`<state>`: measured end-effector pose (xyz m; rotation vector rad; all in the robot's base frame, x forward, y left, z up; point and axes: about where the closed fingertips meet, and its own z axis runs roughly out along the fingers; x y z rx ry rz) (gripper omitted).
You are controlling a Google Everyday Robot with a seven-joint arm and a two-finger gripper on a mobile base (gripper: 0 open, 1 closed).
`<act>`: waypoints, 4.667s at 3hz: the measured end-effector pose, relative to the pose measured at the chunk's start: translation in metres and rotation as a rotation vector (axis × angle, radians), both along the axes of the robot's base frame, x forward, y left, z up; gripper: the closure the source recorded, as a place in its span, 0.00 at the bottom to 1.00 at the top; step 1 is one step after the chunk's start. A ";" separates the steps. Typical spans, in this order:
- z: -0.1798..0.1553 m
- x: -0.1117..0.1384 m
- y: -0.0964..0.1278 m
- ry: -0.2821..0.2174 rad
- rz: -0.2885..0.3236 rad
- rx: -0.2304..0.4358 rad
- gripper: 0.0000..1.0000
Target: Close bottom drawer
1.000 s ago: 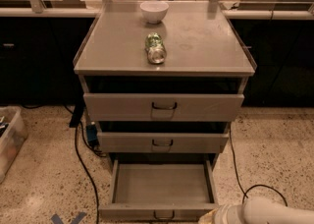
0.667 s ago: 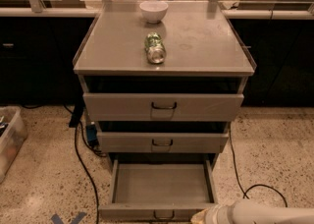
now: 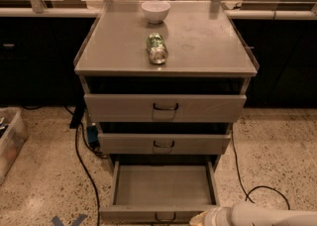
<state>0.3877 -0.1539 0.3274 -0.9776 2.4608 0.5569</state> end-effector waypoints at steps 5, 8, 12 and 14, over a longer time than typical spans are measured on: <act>-0.140 0.041 0.029 0.072 -0.251 0.048 1.00; -0.145 0.096 0.032 0.037 -0.310 0.069 1.00; -0.139 0.156 0.031 0.014 -0.380 0.034 1.00; -0.106 0.191 0.035 -0.054 -0.393 0.035 1.00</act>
Offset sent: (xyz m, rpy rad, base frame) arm 0.0407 0.0480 -0.1293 0.2616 0.0673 -0.1854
